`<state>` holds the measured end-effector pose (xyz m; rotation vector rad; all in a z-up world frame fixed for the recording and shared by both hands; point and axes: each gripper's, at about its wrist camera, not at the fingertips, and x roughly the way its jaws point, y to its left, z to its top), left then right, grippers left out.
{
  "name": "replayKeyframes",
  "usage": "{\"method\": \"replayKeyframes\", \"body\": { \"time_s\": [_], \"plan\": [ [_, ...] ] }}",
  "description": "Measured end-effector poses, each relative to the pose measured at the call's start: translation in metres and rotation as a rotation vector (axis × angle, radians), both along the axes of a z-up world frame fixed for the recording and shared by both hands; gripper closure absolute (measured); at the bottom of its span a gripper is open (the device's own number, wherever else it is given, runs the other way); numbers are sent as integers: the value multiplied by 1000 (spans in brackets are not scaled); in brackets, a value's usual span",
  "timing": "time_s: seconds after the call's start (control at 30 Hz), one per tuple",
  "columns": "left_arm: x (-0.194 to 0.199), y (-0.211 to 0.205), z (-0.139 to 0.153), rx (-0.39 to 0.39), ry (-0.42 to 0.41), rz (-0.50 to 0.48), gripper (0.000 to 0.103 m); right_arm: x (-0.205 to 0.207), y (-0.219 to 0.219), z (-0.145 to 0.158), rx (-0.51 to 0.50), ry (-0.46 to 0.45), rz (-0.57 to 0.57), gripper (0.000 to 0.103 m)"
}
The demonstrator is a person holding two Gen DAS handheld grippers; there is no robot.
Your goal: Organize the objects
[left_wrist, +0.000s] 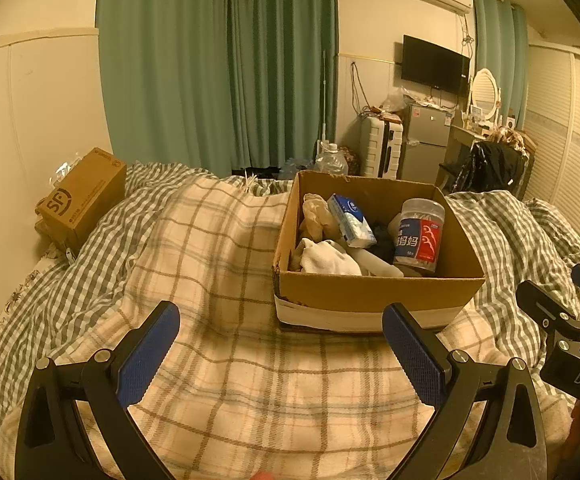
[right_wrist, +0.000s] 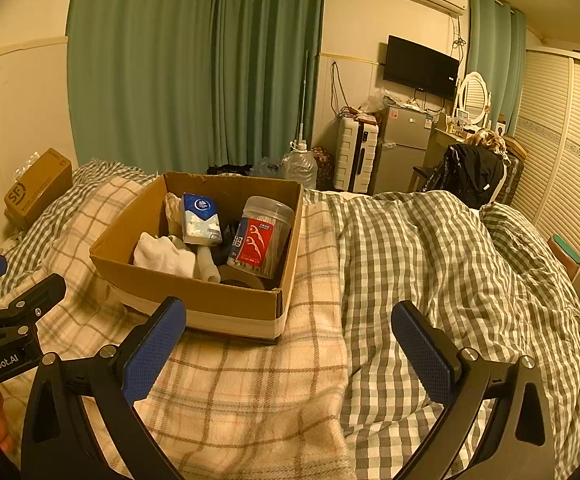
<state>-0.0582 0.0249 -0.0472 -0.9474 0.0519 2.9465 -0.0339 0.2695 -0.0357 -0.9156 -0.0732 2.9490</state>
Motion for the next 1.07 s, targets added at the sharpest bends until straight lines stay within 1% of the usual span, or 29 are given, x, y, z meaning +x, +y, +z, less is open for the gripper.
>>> {"method": "replayKeyframes", "body": {
  "time_s": [1.07],
  "plan": [
    [3,1,3,-18,13,5,0,0,0,0,1,-1,0,0]
  ]
}}
